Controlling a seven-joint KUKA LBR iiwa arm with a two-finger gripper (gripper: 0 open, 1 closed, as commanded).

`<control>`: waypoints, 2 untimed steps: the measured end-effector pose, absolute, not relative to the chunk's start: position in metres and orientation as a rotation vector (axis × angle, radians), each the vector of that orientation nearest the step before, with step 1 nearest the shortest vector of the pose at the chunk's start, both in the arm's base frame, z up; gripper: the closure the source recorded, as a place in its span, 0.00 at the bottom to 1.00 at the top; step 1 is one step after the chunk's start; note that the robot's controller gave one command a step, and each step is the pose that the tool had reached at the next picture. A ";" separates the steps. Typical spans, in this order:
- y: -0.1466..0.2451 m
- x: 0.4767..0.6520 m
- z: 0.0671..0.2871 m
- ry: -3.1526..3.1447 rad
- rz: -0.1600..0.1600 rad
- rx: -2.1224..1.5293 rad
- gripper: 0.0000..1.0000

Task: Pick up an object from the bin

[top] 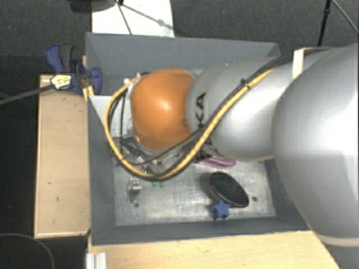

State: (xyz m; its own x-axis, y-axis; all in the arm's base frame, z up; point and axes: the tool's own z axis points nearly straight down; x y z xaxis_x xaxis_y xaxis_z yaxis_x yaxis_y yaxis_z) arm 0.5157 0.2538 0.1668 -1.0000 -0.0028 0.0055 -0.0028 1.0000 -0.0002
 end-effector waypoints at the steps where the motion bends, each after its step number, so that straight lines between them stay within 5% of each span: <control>1: 0.203 0.562 0.086 -3.126 0.005 0.276 0.00; 2: 0.156 0.558 0.158 -3.150 -0.002 0.039 0.00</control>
Offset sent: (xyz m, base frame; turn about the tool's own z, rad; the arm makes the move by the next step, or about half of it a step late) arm 0.0457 -0.0471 -0.0777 -0.1767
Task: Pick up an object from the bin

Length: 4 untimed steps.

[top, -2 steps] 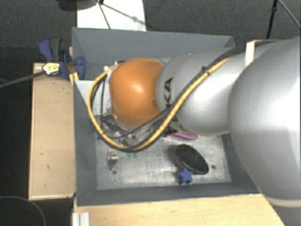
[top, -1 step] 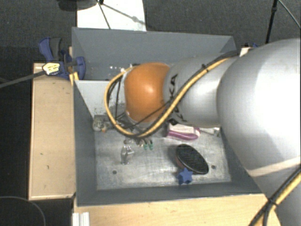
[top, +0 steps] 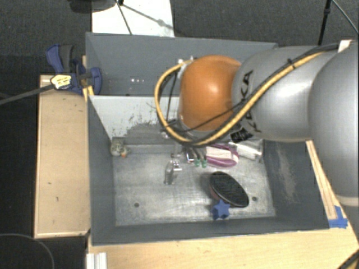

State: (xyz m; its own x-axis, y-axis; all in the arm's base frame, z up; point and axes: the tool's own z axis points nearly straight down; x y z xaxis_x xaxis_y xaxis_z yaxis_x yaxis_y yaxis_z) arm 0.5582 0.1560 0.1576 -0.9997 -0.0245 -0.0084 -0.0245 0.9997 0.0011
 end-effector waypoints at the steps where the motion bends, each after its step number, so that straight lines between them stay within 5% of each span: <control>1: 0.087 0.540 0.175 3.139 -0.004 -0.020 0.00; 2: 0.004 0.514 0.098 3.118 0.002 0.332 0.00; 3: 0.006 0.513 0.098 3.121 0.002 0.333 1.00; 4: 0.006 0.514 0.098 3.119 0.002 0.337 0.00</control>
Offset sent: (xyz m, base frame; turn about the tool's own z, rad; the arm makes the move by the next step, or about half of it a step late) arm -0.0190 -0.0637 0.0159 0.0041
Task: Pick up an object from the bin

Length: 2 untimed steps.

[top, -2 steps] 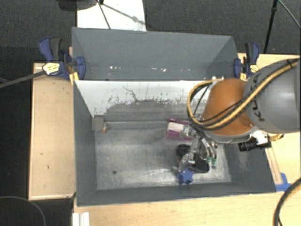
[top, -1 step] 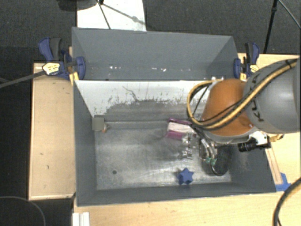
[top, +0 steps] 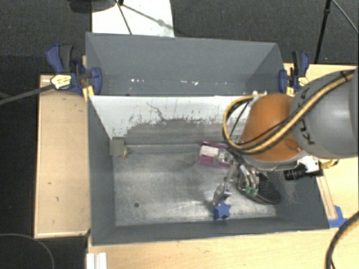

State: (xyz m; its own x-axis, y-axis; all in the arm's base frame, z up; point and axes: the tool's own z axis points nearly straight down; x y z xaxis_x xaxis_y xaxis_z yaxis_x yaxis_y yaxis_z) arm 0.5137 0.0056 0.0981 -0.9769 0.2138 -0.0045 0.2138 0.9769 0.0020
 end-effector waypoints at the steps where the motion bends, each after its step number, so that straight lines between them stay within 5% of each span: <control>1: 0.013 0.529 0.228 3.116 -0.001 -0.314 0.00; 2: 0.001 0.567 0.132 3.100 0.002 -0.524 0.00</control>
Offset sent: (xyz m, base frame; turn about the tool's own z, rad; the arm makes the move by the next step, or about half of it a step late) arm 0.0132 0.0069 0.1266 -0.4156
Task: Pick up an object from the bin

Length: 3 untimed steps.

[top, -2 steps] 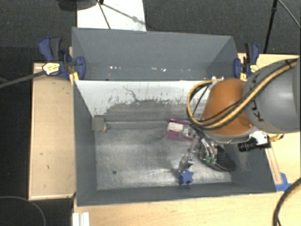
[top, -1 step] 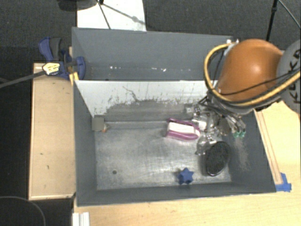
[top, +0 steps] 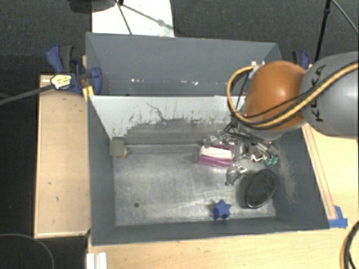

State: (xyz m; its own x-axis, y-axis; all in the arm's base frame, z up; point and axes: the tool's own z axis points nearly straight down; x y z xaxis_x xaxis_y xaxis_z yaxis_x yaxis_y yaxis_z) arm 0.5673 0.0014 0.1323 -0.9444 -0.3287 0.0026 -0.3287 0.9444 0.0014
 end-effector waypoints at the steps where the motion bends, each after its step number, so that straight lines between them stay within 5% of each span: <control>1: -0.094 0.577 0.093 -3.099 0.002 0.533 0.00; 2: -0.154 0.523 0.135 -3.057 0.020 0.841 0.00; 3: -0.140 0.487 0.082 -2.899 -0.018 1.248 0.00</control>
Offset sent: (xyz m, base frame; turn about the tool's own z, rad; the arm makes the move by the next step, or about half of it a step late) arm 0.0091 -0.0913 -0.0388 -0.0144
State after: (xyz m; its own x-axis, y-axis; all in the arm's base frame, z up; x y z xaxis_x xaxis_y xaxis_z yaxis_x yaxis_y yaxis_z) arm 0.4865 -0.1398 0.0824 -0.6871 -0.7264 -0.0176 -0.7265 0.6871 0.0045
